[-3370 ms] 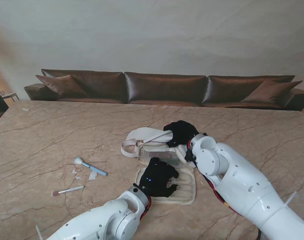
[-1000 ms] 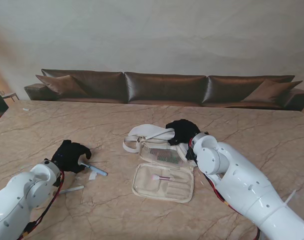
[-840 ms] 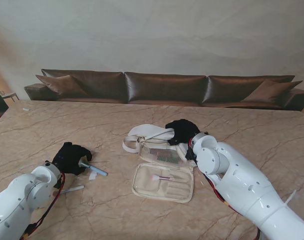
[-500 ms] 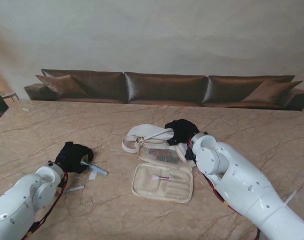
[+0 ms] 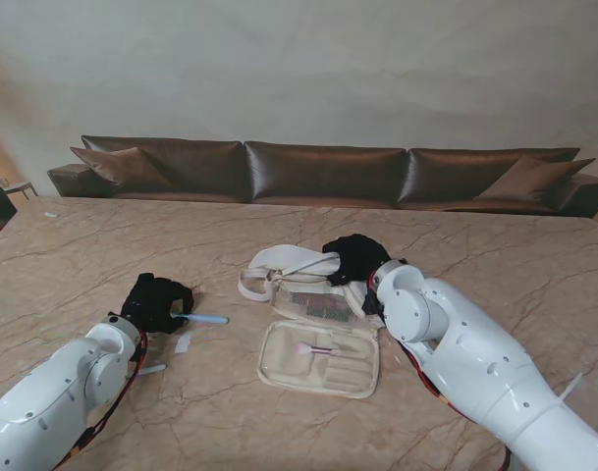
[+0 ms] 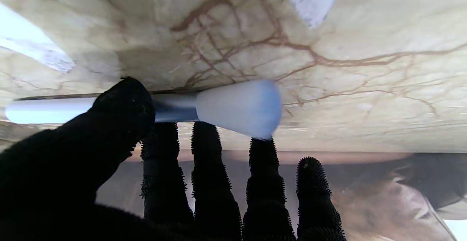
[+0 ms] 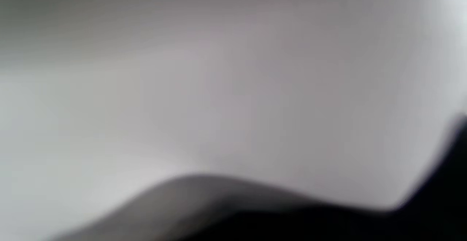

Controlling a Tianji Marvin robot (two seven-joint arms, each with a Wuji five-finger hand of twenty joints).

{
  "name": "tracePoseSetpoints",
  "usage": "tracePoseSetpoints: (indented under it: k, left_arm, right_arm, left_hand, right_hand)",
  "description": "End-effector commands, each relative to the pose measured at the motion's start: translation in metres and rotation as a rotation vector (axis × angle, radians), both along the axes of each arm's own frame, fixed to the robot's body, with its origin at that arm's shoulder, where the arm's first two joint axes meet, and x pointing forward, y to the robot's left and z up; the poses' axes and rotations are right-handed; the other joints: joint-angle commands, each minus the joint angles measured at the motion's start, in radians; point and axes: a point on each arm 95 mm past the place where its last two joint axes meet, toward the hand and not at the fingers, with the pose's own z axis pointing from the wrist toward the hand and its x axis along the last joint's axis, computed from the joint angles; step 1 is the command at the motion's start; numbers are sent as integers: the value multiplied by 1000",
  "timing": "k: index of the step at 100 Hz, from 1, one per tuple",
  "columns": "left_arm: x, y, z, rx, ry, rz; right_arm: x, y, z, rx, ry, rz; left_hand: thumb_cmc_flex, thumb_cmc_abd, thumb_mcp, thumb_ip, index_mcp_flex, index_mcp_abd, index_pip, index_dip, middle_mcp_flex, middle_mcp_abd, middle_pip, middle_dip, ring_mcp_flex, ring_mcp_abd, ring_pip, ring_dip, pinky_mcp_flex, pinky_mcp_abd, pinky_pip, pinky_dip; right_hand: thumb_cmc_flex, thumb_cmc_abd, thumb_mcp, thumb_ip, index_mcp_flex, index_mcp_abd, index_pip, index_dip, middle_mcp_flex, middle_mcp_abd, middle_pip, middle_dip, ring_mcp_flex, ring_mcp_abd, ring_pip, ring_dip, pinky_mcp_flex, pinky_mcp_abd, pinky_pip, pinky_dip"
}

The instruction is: Pack the cosmetics bag

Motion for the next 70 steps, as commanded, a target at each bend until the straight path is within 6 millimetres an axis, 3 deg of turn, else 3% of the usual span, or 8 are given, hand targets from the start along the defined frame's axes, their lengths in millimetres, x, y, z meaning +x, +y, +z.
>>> tracePoseSetpoints:
  k: [1,12,20,24,28,31,67,70]
  left_arm:
    - [-13,-5,-21,11,56,10]
    - [-14,-5,-21,14,58,22]
    - [-15,-5,-21,12,62,21]
    - [-16,-5,-21,10,62,18]
    - [-16,-6,-21,8,60,17]
    - [-17,-7,-20,8,58,16]
    - [-19,-19,-24,-2,34,6]
    - [-18,-20,-24,-5,36,14]
  right_arm:
    - [1,6,7,14,-12,12]
    - [1,7,7,16,-13,13]
    - [2,7,7,16,-13,14]
    - [2,7,7,15,-13,15]
    - [2,8,7,15,-12,16]
    - [2,8,7,15,-12,16]
    - [2,11,7,19,-12,22]
    - [2,11,7,19,-12,21]
  left_hand:
    - [92,-24,-36,4,43,-11,76,1,55,25,50,19,10,16,12,15,-9,6,12,-6]
    - [94,-39,-41,4,9,2,36,-37,47,20,45,21,5,14,9,16,-11,8,14,-4]
    - [43,-45,6,3,-15,94,-81,-137,35,23,33,19,-2,16,-1,16,-12,10,3,-9]
    - [-3,-35,44,27,-8,139,-167,-152,31,25,27,16,-5,17,-5,15,-12,10,-1,-9]
    - [-45,-11,75,94,-7,180,-244,-143,25,29,22,11,-8,17,-8,14,-12,11,-6,-9]
    - [-57,-12,79,111,-6,196,-289,-140,24,31,19,8,-7,19,-8,14,-12,14,-10,-9]
    - [-33,-26,85,115,35,184,-324,-123,45,27,34,10,5,21,2,20,-13,18,-1,5]
    - [-12,-41,80,90,41,178,-307,-119,52,28,41,13,8,25,5,22,-13,19,2,8]
  right_hand:
    - [150,125,97,57,53,-147,106,33,26,-9,-14,-7,65,5,41,-3,28,-5,35,-9]
    - [150,125,98,57,52,-146,105,33,25,-8,-14,-7,65,5,41,-3,28,-6,35,-9]
    - [149,124,98,57,52,-147,105,33,26,-9,-14,-7,65,5,41,-3,28,-6,35,-9]
    - [149,125,98,57,52,-146,106,33,26,-9,-14,-7,66,6,41,-3,28,-5,35,-9]
    - [149,125,98,57,50,-146,105,32,26,-9,-15,-7,66,6,42,-3,28,-5,35,-9]
    - [149,124,98,57,51,-147,105,33,26,-9,-15,-7,66,6,42,-3,28,-5,35,-9]
    - [148,124,98,57,52,-147,106,32,26,-9,-15,-7,66,5,42,-3,29,-6,36,-10]
    - [148,124,99,57,52,-147,106,33,26,-9,-15,-7,66,6,42,-3,29,-6,36,-10]
